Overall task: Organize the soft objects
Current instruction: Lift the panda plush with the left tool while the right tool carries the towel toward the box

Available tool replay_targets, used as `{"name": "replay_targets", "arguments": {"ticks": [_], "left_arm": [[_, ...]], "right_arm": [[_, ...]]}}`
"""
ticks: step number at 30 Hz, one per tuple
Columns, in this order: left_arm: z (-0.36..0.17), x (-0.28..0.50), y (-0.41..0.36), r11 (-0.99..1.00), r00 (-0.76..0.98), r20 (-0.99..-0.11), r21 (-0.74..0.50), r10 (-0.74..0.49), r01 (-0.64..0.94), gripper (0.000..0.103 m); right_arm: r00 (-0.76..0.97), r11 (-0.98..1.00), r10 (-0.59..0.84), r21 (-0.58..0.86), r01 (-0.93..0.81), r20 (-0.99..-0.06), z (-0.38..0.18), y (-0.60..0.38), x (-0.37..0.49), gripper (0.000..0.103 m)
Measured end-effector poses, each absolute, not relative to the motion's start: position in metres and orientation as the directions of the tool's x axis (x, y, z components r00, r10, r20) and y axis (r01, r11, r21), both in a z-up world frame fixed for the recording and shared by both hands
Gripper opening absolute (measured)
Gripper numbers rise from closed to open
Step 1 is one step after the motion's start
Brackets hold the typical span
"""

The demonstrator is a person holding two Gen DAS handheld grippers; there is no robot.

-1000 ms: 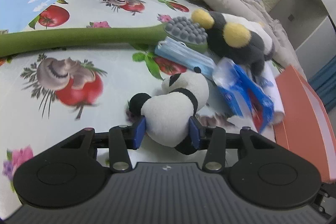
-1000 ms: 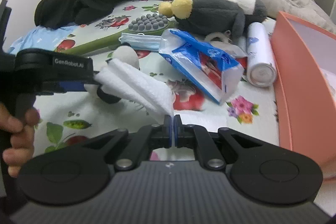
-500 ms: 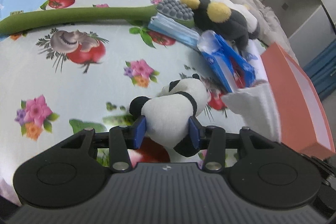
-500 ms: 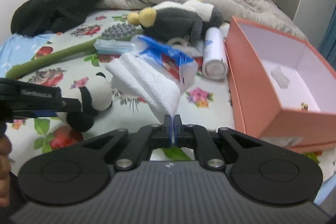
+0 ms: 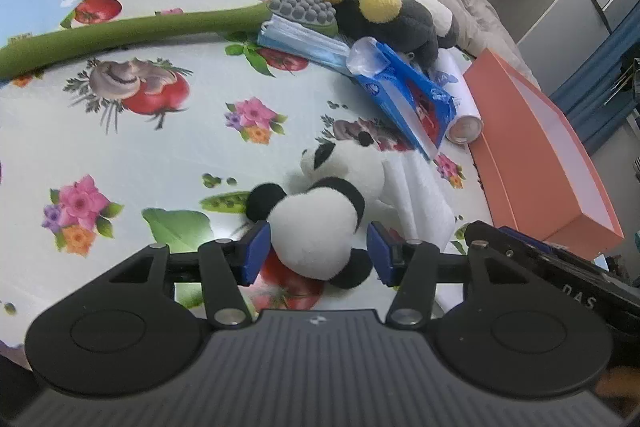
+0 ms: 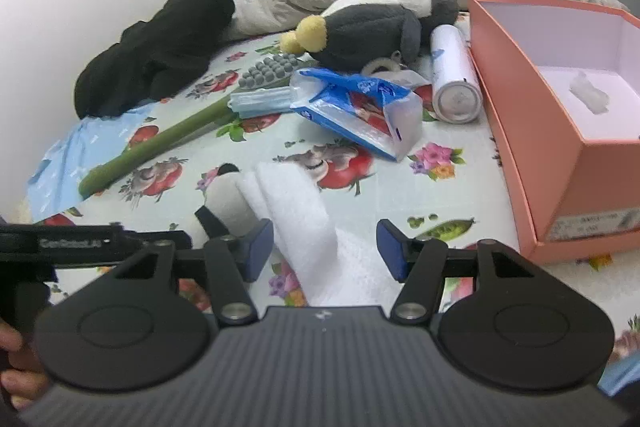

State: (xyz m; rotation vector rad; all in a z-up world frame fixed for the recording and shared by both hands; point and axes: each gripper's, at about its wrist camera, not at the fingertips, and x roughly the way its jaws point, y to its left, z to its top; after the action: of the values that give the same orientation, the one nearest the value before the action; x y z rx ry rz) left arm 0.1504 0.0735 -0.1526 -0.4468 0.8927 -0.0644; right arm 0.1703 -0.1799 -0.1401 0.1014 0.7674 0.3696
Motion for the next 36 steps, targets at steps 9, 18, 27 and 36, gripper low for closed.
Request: {"name": "replay_targets", "arguments": {"ticks": [9, 18, 27, 36], "left_arm": [[-0.144, 0.157, 0.070, 0.938, 0.626, -0.740, -0.343, -0.245, -0.038, 0.061], [-0.145, 0.161, 0.057, 0.958, 0.643, -0.725, -0.283, -0.248, 0.051, 0.066], [-0.149, 0.177, 0.041, 0.971, 0.641, -0.729, -0.178, -0.239, 0.160, 0.066], [-0.164, 0.191, 0.045, 0.969, 0.607, -0.756, -0.162, -0.244, 0.188, 0.065]], "right_arm": [[0.596, 0.904, 0.381, 0.150, -0.399, -0.707, -0.175, -0.165, 0.187, 0.059], [0.643, 0.957, 0.225, 0.042, -0.287, -0.732, -0.192, -0.165, 0.185, 0.039], [0.637, 0.984, 0.159, 0.066, -0.167, -0.754, -0.186, -0.180, 0.191, 0.012], [0.612, 0.989, 0.146, 0.111, -0.095, -0.777, -0.179, -0.176, 0.191, 0.012]]}}
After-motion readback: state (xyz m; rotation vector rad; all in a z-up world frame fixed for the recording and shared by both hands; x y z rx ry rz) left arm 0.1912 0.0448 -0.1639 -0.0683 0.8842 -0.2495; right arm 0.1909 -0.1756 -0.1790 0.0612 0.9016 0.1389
